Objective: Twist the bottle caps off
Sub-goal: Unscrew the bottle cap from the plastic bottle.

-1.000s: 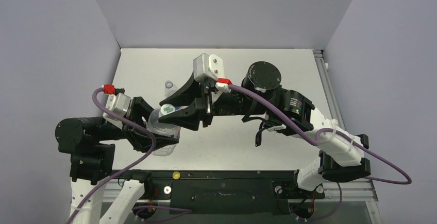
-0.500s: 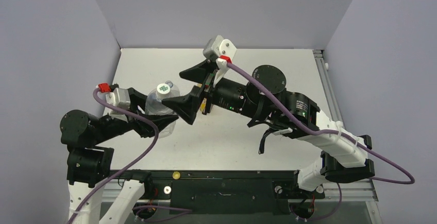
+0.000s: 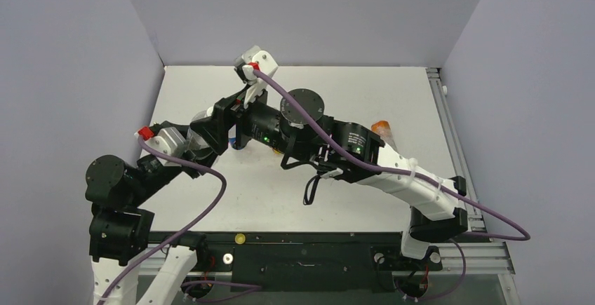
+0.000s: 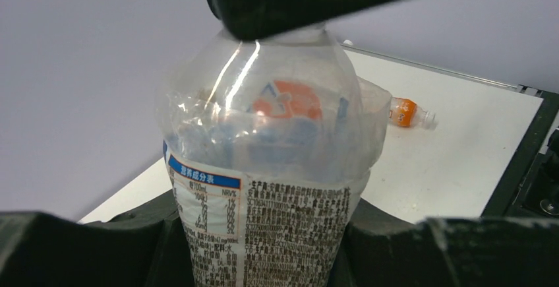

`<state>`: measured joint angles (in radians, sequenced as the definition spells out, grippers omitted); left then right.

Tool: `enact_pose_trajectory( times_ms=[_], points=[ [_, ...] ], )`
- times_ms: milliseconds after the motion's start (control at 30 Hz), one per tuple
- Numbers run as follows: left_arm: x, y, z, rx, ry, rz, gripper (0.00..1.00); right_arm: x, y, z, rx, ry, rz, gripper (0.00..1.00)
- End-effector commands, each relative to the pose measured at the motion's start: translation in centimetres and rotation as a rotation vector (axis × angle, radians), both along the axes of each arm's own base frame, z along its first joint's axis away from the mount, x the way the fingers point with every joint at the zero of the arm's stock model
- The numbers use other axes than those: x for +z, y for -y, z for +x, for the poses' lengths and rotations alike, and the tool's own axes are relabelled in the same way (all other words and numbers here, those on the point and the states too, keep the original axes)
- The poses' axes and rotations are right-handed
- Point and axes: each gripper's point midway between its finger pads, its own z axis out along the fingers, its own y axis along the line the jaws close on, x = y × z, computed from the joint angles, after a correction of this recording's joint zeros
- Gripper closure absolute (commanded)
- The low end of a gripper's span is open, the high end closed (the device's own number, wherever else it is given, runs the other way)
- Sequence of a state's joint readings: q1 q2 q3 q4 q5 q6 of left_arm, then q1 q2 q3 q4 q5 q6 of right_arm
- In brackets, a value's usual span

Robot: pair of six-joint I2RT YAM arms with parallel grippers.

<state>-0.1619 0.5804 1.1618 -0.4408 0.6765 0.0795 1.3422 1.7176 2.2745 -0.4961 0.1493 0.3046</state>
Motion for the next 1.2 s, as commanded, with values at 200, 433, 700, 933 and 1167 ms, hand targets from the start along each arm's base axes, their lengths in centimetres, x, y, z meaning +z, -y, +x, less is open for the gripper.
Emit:
enact_pose_trajectory(
  times_ms=[200, 433, 700, 933, 1167],
  points=[
    [-0.2, -1.0, 0.9, 0.074, 0.009, 0.015, 0.98, 2.8, 1.5, 0.6, -0.025, -0.021, 0.12, 0.61],
    [-0.2, -0.4, 0.3, 0.032, -0.005, -0.009, 0.98, 2.6, 1.5, 0.8, -0.033, 0.004, 0.096, 0.77],
    [1.2, 2.4, -2.9, -0.199, -0.103, -0.111, 0.98, 3.1, 3.1, -2.2, 0.144, 0.166, 0.021, 1.0],
    [3.6, 5.0, -7.1, -0.542, -0.24, -0.246, 0.99, 3.8, 7.3, -9.6, 0.591, 0.324, 0.012, 1.0],
    [5.1, 5.3, -7.9, -0.595, -0.303, -0.301, 0.99, 2.5, 8.8, -12.3, 0.773, 0.354, -0.018, 0.99]
  ],
)
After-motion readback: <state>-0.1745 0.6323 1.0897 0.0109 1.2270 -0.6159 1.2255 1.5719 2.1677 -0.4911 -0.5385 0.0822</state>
